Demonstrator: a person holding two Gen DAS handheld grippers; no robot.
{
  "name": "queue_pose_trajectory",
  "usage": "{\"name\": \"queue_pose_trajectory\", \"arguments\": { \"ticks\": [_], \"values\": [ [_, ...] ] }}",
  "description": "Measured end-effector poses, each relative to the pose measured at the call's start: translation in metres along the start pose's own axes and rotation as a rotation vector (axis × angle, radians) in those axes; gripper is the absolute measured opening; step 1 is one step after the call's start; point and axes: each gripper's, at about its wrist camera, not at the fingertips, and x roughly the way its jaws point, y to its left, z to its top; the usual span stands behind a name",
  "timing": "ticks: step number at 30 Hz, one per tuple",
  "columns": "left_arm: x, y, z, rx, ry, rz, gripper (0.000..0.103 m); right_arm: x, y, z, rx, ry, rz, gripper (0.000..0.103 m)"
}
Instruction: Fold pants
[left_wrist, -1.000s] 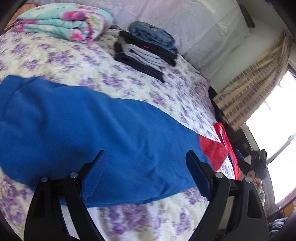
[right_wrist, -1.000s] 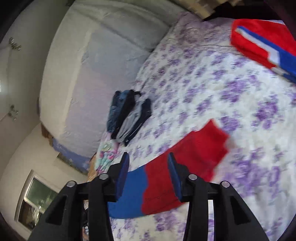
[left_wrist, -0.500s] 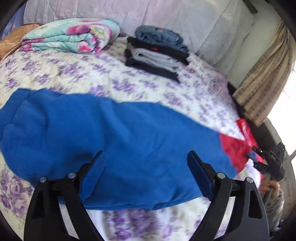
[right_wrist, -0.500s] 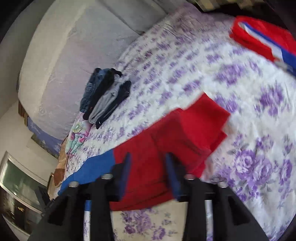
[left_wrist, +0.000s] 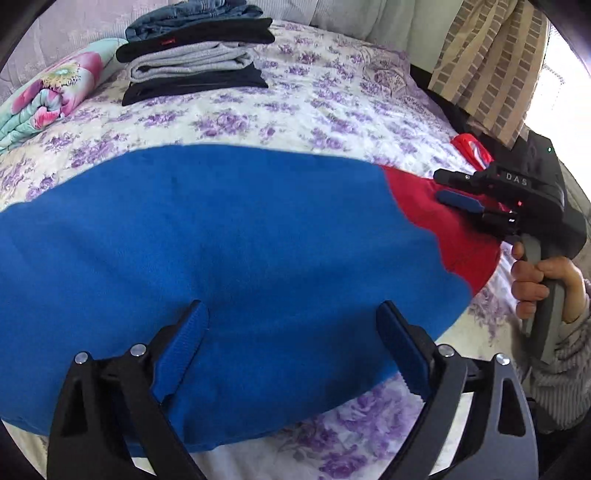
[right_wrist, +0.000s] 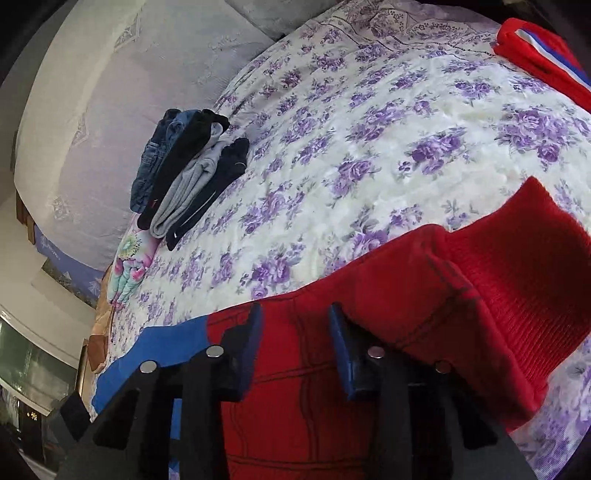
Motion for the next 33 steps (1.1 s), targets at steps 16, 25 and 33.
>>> {"name": "queue_pose_trajectory", "arguments": {
  "ticks": [16,25,33],
  "values": [
    [-0.034,0.070,-0.027,-0.156,-0.058,-0.018,0.091,0.169,0.202,0.027,-0.300,0.581,0.313,0.069],
    [-0.029,0.060,-0.036,-0.078,-0.080,0.016,0.098,0.228,0.235,-0.015,-0.386,0.825,0.291,0.059],
    [-0.032,0.064,-0.038,-0.094,-0.092,-0.027,0.098,0.257,0.238,-0.026,-0.335,0.923,0.349,0.059]
  ]
}}
